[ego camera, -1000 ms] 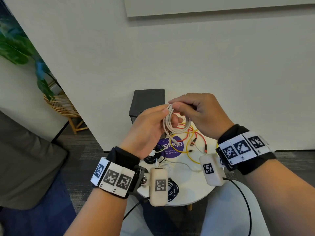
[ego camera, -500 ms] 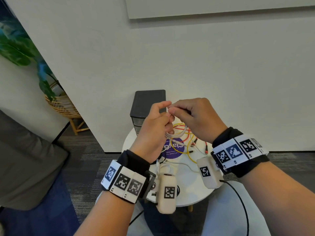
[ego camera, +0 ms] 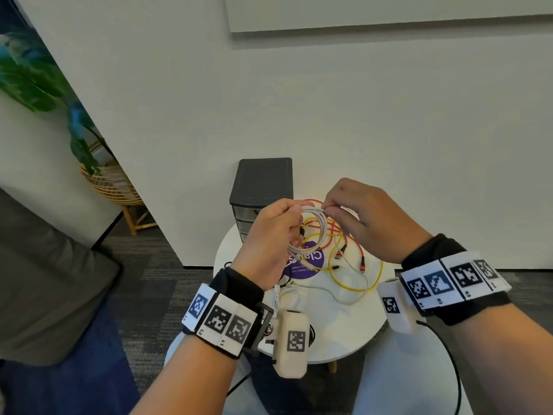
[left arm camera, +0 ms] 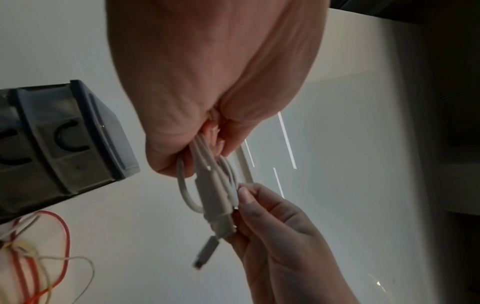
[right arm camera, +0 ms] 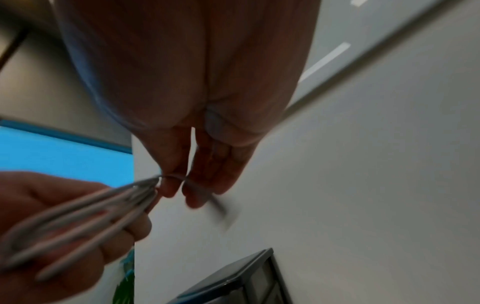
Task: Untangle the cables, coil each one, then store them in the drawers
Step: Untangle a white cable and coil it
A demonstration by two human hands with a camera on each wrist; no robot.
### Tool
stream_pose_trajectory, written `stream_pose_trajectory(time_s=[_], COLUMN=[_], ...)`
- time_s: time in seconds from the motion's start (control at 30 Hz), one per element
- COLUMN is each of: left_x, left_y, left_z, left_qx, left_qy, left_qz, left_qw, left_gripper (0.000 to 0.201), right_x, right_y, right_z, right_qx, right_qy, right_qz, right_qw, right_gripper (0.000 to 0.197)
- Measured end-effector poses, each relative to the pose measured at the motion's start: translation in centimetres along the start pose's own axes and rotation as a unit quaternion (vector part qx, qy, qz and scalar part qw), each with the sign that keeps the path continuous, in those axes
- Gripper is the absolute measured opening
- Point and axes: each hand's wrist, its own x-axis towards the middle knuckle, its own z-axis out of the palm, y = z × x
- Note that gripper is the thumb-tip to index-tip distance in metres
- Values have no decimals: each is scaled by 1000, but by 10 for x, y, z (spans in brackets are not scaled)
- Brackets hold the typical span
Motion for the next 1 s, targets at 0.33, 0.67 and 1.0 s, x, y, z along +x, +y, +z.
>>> stream_pose_trajectory(time_s=[0.33,0.67,1.0], left_x=[-5,2,-1], left_y=[5,-5,1], left_z=[6,4,-7], left_qx=[-27,131,27], left_qy=[-27,13,-102], left_qz=[25,101,50], left_qw=[999,986,993], left_gripper=[25,24,26], right_x=[-3,-2,-5], right_y=[-15,-22,-14], right_z=[7,24,16], right_qx=[382,566,581], right_qy=[22,70,-85], right_qz=[189,250,214], right_qw=[904,783,781], right_gripper=[11,41,61])
